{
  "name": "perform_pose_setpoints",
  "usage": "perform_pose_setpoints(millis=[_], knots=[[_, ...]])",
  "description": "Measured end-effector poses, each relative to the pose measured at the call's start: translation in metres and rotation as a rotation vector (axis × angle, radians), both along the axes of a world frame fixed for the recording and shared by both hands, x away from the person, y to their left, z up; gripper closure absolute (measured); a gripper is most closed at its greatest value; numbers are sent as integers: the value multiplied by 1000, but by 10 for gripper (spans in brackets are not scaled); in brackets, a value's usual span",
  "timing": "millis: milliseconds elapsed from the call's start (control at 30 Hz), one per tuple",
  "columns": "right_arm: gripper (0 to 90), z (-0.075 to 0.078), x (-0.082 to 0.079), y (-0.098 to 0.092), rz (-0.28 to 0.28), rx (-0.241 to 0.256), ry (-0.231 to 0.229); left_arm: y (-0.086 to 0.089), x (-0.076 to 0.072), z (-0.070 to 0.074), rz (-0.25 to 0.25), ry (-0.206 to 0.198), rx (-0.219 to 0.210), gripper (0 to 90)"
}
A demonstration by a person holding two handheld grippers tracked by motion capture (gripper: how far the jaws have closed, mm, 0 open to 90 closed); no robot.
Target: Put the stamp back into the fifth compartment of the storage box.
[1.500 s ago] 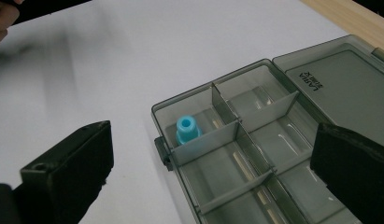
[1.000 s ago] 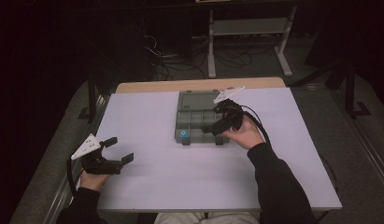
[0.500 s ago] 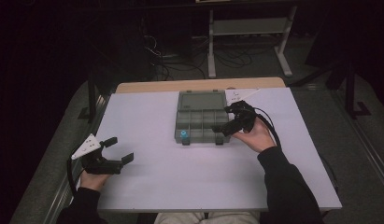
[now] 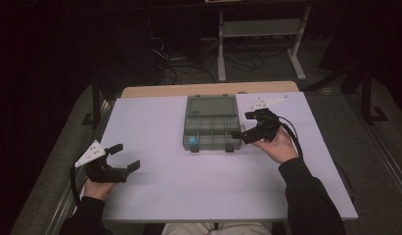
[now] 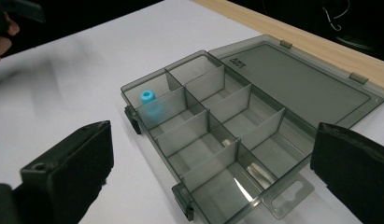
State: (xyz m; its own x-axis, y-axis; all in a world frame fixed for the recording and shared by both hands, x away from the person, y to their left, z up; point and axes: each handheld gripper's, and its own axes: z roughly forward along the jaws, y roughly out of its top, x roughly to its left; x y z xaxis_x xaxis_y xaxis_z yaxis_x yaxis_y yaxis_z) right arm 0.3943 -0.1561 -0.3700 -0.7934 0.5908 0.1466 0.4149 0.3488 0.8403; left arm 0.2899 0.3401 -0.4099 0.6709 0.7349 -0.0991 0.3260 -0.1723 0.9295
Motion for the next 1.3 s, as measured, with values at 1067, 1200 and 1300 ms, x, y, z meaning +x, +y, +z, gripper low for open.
perform_pose_setpoints(millis=[1067,1200,1300], knots=[[0,-19,-37,-40,-76,102,-26,0,0,1,1,-6,5,0],[0,-22,-43,-43,-75,108,-34,0,0,1,2,-7,4,0],[0,-26,-48,-47,-79,101,-31,0,0,1,1,-7,5,0]])
